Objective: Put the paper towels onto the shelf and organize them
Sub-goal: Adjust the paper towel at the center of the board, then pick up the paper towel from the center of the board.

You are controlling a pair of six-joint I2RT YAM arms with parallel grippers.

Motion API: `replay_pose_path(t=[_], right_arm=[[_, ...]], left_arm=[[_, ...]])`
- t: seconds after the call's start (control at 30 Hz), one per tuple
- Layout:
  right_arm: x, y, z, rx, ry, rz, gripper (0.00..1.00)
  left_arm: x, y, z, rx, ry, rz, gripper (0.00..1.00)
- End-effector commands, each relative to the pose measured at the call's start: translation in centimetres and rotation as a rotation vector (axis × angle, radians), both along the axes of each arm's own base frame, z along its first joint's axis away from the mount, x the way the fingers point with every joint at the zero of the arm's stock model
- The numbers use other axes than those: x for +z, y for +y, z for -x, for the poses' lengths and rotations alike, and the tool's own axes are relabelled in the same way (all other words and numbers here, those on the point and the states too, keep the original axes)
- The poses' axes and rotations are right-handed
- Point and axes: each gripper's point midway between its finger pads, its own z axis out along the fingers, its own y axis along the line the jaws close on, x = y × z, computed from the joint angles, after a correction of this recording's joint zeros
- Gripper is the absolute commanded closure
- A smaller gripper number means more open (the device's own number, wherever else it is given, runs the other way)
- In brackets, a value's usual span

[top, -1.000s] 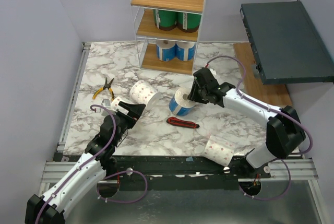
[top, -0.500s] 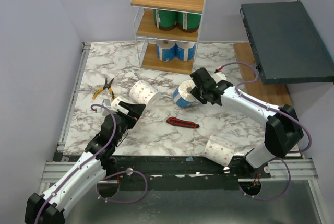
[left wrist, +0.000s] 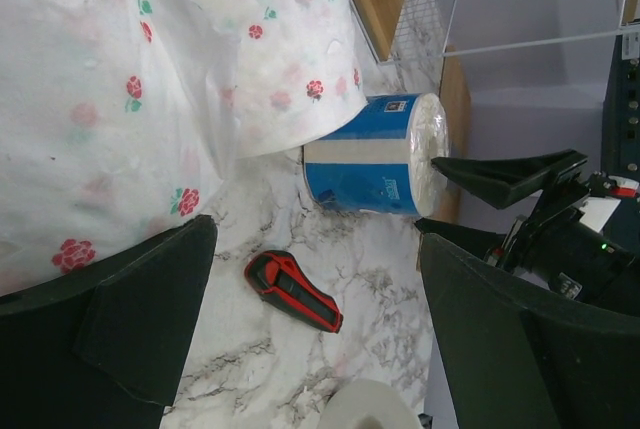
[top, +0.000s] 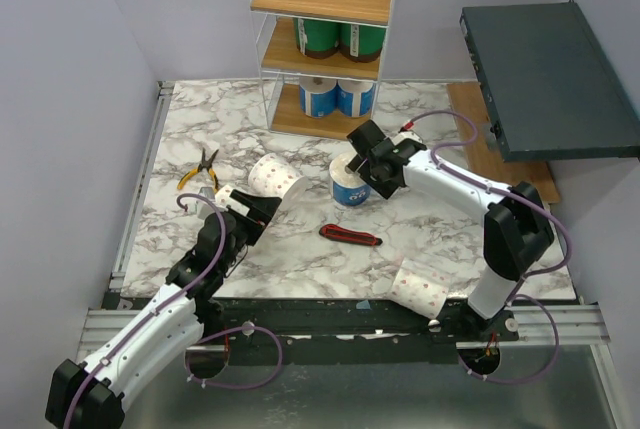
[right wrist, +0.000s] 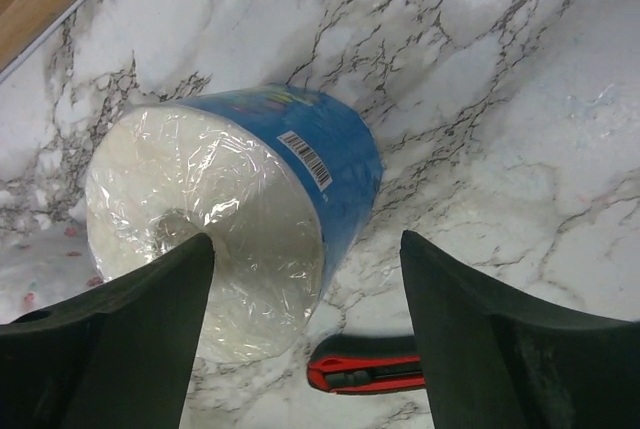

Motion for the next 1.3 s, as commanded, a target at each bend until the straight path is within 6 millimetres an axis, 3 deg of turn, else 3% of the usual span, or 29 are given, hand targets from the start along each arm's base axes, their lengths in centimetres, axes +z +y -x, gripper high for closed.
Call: replay_pose_path(t=[0.0,0.1,0.3,0.47,0.97,1.27], right_arm=[[2.1,-1.2,-0.3,0.104,-0.059,0.129,0.20],[4.3,-1.1,-1.1,0.297,-0.174,0.205,0.19],[5.6,1.0,-0.6,0.619,-0.290,0.218,0.19],[4.0,0.6,-1.0,0.658,-0.222,0.301,0.21],[0.2,0.5,-2.2,0.674,-0.157,0.320,0.29],[-1.5,2.0,-1.9,0.692,-0.125,0.246,0.51]], left_arm=[[-2.1,0.8,0.6,0.012,0.077,-0.077,0.05],[-1.7,0.8,0.7,0.002,0.057,-0.082,0.05],[-1.6,0.8,0.7,-0.002,0.026,-0.070,0.06],[-1.8,0.8,0.8,-0.006,0.029,-0.071,0.06],[-2.5,0.9,1.3,-0.010,0.035,-0.060,0.06],[-2.8,0.5,1.2,-0.021,0.050,-0.061,0.06]])
